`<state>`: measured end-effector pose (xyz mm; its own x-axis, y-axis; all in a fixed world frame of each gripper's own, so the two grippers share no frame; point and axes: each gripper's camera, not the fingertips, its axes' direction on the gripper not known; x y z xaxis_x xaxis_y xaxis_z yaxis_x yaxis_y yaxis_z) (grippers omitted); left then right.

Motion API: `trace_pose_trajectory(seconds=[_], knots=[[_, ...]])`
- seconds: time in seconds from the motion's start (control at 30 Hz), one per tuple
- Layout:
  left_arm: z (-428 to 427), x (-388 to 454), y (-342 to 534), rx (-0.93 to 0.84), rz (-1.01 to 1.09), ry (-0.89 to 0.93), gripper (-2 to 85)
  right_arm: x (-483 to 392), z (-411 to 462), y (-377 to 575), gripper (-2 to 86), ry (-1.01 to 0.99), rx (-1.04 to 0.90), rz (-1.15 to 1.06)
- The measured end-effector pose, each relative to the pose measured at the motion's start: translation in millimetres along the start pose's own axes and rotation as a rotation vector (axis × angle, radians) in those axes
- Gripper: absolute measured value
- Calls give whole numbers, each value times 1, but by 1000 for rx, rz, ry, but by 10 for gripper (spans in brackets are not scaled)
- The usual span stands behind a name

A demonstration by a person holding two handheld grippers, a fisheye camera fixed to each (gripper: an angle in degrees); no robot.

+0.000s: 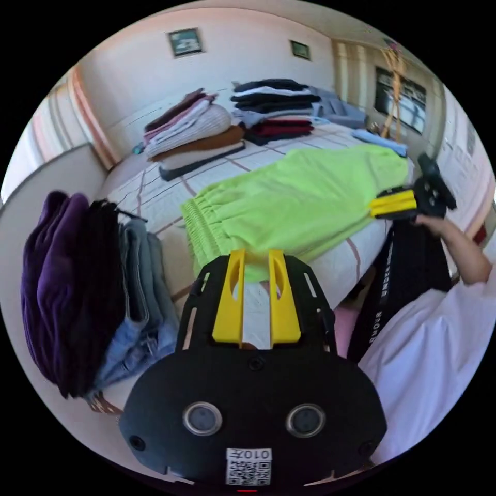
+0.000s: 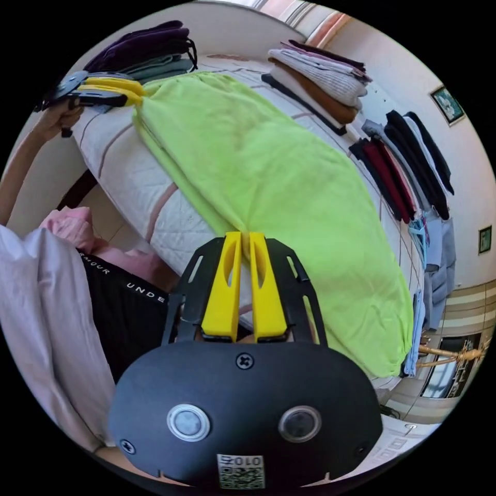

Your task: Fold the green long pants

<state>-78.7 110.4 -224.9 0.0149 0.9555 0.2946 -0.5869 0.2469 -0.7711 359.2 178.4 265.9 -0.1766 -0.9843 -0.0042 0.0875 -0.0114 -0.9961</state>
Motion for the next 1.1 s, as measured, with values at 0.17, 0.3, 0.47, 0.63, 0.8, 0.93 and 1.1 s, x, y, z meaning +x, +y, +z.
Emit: trace_pose_trajectory(seconds=[0.17, 0.3, 0.47, 0.63, 0.8, 0.93, 1.1], knots=[[-41, -59, 70, 32, -496, -48, 124, 9, -20, 10, 30, -17, 64, 46], [-31, -89, 91, 64, -710, 52, 143, 9, -36, 26, 26, -7, 126, 85], [-3, -95, 79, 101, -858, 82, 151, 3, -52, 54, 23, 80, 207, 97], [20, -110, 81, 115, -1010, 156, 149, 9, -48, 85, 23, 30, 222, 159], [20, -115, 81, 134, -1065, 154, 128, 15, -36, 105, 24, 38, 197, 170], [-18, -109, 63, 222, -952, 151, 103, 20, -30, 115, 26, 23, 194, 180], [-52, -118, 71, 250, -876, 180, 90, 30, -22, 134, 27, 64, 177, 229]])
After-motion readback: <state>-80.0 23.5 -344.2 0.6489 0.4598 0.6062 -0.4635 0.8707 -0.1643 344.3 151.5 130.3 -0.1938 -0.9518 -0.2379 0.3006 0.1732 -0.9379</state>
